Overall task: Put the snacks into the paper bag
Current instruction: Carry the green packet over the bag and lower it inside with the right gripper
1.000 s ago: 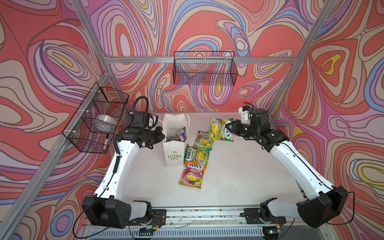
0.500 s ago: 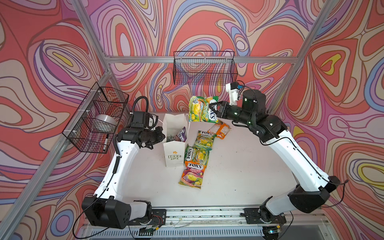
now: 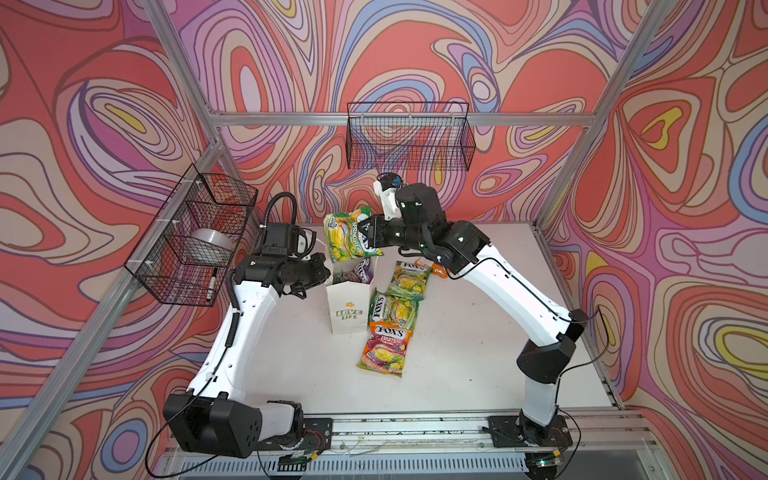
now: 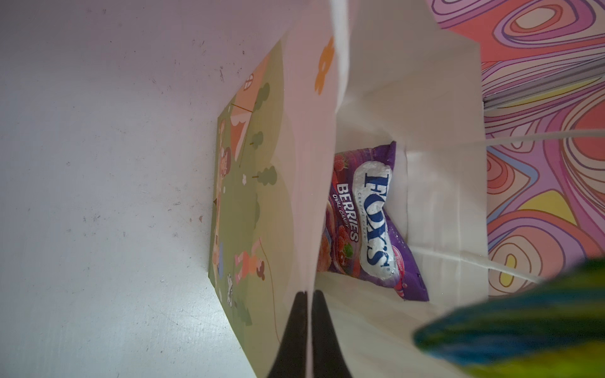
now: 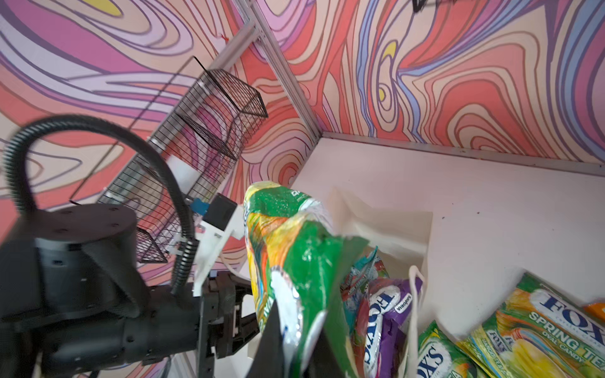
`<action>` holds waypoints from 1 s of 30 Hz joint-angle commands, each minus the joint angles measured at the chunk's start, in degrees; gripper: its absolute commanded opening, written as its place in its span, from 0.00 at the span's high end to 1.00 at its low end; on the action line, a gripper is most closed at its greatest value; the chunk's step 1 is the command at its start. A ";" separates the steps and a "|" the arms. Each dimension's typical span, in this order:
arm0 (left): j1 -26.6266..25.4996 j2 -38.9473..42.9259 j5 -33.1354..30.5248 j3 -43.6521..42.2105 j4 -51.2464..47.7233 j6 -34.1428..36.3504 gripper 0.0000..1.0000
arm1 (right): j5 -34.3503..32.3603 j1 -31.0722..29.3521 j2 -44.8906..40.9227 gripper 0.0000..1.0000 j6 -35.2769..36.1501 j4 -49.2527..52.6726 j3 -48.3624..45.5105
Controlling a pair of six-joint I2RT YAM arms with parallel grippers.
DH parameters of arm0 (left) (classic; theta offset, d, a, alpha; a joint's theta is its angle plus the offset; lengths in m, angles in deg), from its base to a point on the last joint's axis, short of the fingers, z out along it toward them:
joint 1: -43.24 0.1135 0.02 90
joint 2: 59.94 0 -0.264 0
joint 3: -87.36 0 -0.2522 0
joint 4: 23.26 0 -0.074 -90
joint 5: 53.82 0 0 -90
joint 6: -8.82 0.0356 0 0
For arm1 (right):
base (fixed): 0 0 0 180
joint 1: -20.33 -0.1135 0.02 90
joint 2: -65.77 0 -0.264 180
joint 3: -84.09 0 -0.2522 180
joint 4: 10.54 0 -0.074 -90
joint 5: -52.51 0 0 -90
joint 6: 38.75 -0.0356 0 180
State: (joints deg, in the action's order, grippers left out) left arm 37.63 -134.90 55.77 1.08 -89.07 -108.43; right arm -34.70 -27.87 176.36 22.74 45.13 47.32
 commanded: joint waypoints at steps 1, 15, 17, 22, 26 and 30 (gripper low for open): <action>0.25 2.01 1.58 -0.25 1.30 -0.08 1.00 | -4.63 -0.73 1.09 1.00 1.64 1.86 2.43; 0.24 1.96 1.68 -0.47 1.43 -0.13 1.00 | -9.33 -2.15 6.75 1.00 3.10 5.18 4.55; 0.25 1.87 1.65 -0.42 1.41 -0.18 1.00 | -9.38 -2.24 7.41 1.00 3.16 5.37 5.20; 0.24 1.91 1.68 -0.44 1.43 -0.13 1.00 | -8.86 -2.33 9.28 1.00 3.29 5.90 6.99; 0.24 1.97 1.60 -0.41 1.43 -0.09 1.00 | -7.92 -2.42 10.42 0.97 3.04 5.95 8.01; 0.24 2.01 1.62 -0.42 1.42 -0.03 1.00 | -7.25 -2.68 10.49 0.78 3.11 5.65 8.38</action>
State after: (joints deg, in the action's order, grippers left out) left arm 37.63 -134.57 56.12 0.71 -89.05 -108.43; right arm -42.57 -29.90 186.56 25.45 52.11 53.75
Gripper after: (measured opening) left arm 0.048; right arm 0.202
